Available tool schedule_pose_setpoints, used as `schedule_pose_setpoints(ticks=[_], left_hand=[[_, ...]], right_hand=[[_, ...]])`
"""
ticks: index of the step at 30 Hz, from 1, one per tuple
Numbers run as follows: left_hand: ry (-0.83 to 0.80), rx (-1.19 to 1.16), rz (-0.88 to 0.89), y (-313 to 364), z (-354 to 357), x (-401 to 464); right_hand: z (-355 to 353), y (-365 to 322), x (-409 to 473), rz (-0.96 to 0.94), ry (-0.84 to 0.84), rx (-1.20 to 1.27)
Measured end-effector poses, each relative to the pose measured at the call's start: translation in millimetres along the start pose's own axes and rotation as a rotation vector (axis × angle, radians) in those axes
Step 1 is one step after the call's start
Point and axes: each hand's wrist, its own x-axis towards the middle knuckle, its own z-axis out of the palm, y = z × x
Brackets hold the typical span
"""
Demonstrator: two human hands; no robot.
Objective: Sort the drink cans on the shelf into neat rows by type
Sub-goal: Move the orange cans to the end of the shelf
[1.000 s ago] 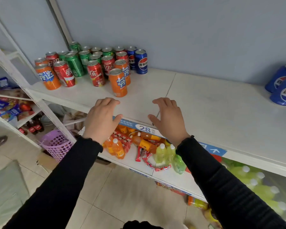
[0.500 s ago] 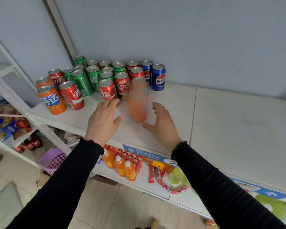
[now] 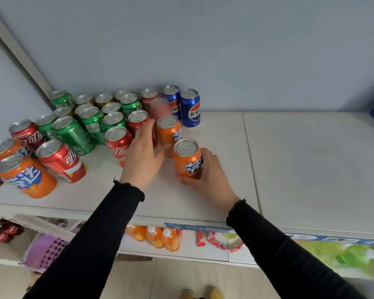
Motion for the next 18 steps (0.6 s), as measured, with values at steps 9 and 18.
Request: schedule_pose_setpoints(ticks=[9,18], left_hand=[[0.002,-0.207,-0.026,-8.5,34.5,10.8],[-0.113,-0.421,0.068,22.5,50.8,11.9]], right_hand=[[-5.5,3.5,-25.5,0.092,0.106,0.008],[-41.5,11.8,-59.4,0.225,0.347,0.057]])
